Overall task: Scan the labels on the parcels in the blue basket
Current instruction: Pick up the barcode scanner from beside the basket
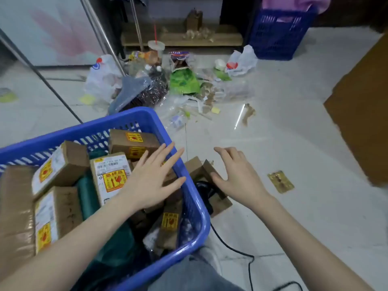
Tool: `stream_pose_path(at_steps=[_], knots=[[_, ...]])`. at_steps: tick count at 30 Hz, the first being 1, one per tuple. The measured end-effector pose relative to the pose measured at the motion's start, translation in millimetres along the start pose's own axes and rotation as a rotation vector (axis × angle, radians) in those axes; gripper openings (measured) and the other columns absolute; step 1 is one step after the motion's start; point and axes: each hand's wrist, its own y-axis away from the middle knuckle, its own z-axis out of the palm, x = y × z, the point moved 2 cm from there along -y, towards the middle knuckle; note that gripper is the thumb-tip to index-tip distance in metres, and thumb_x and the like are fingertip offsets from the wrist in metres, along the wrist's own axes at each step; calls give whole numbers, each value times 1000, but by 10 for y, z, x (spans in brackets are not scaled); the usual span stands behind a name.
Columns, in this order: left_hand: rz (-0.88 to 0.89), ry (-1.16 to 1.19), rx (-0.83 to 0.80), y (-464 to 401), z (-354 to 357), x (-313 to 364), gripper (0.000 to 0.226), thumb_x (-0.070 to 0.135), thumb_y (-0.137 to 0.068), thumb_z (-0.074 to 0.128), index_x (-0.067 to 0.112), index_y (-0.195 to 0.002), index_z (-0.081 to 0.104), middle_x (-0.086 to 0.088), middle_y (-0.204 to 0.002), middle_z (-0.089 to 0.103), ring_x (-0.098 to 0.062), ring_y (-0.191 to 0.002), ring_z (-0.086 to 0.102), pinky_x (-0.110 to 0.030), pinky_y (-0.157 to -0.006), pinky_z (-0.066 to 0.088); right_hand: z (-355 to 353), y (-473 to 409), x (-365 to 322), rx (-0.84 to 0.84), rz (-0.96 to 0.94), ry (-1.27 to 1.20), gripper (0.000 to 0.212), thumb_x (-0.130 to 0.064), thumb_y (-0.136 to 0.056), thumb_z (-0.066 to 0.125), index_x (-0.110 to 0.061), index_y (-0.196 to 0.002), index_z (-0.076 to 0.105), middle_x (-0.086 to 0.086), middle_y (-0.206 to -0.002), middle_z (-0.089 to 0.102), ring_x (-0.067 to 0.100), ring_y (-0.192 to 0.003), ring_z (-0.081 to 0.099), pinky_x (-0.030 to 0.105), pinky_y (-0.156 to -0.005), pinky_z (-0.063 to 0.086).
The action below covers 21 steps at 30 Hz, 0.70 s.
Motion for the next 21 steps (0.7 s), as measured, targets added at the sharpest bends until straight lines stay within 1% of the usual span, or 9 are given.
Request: stream_pose_path(at_steps=[3, 6, 8, 11, 15, 19, 21], knots=[[23, 0, 2, -109, 181, -82, 72, 67, -85, 14, 36, -150, 9, 9, -160, 6, -6, -144, -4, -39, -116, 1, 305, -76, 134, -27, 45, -39, 59, -31, -87, 54, -17, -141, 38, 8, -130, 48, 27, -119, 44, 36, -91, 41], [45, 25, 15, -145, 342, -164, 69, 66, -87, 11, 37, -149, 8, 14, -157, -3, -5, -144, -6, -39, -117, 1, 635, -121, 244, -98, 86, -67, 59, -33, -88, 53, -16, -142, 38, 8, -129, 49, 28, -119, 44, 38, -91, 42], [63, 19, 33, -147, 387, -223, 65, 63, -89, 15, 39, -149, 5, 16, -156, -6, -5, -144, -8, -39, -118, 0, 818, -174, 298, -113, 90, -54, 58, -34, -89, 52, -15, -141, 38, 9, -129, 50, 29, -117, 46, 38, -90, 42], [78, 16, 50, -142, 428, -274, 66, 59, -90, 22, 37, -149, 5, 11, -159, -5, -9, -146, -3, -40, -117, 3, 1139, -230, 359, -176, 128, -64, 54, -37, -89, 51, -17, -138, 41, 7, -128, 50, 29, -116, 48, 37, -88, 44], [45, 23, 73, -163, 421, -307, 72, 57, -87, 30, 33, -150, 4, 6, -160, -2, -11, -146, 3, -40, -116, 5, 1507, -269, 422, -300, 199, -121, 50, -40, -90, 50, -18, -135, 42, 10, -124, 49, 33, -109, 55, 41, -84, 48], [47, 1, 70, -172, 425, -307, 78, 58, -83, 34, 35, -149, 0, 5, -161, -1, -13, -146, 5, -39, -115, 5, 1743, -299, 474, -404, 289, -145, 55, -45, -91, 49, -18, -137, 37, 12, -124, 45, 37, -100, 59, 39, -75, 48], [51, 14, 76, -173, 412, -299, 78, 57, -83, 35, 36, -149, 0, 5, -161, -1, -13, -146, 6, -39, -115, 6, 1809, -321, 476, -433, 329, -181, 59, -45, -89, 53, -16, -137, 35, 13, -125, 45, 40, -100, 59, 39, -75, 47]])
